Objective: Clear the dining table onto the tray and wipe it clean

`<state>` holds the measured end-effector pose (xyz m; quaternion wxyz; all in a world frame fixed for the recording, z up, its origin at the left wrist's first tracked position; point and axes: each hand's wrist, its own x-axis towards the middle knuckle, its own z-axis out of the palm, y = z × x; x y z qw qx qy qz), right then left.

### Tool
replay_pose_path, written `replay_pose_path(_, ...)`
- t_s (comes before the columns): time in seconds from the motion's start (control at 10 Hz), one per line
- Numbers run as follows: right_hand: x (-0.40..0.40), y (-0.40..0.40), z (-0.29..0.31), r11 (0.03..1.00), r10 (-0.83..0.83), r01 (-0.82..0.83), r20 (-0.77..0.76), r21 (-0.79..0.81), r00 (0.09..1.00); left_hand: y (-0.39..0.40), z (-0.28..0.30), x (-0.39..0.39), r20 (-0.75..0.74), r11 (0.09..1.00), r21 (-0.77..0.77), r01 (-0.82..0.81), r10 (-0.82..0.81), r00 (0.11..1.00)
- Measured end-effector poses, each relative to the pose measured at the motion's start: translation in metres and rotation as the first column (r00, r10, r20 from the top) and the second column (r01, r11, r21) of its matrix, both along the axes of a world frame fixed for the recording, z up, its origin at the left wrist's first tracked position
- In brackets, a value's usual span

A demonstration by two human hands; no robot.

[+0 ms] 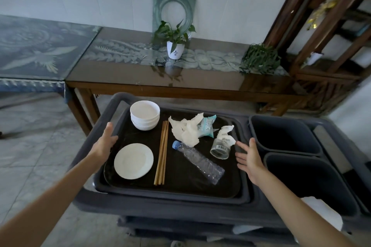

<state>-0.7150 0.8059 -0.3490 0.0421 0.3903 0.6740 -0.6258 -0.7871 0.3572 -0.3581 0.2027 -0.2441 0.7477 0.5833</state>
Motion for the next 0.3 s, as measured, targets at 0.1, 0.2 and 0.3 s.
replay_pose_path(0.1, 0.009, -0.008, 0.007, 0.997, 0.024, -0.023, -0.008, 0.070, 1.000, -0.003, -0.003, 0.003, -0.014, 0.990, -0.028, 0.138, -0.139, 0.990)
replay_pose_path(0.2, 0.013, -0.016, 0.020, 0.966, 0.127, -0.121, -0.015, 0.229, 0.992, 0.004, 0.017, 0.015, -0.026, 0.944, -0.194, 0.266, -0.276, 0.961)
replay_pose_path(0.3, 0.025, -0.034, 0.058, 0.825, 0.243, -0.145, -0.112, 0.546, 0.963, 0.010, 0.048, 0.028, -0.190, 0.899, -0.292, 0.326, -0.388, 0.902)
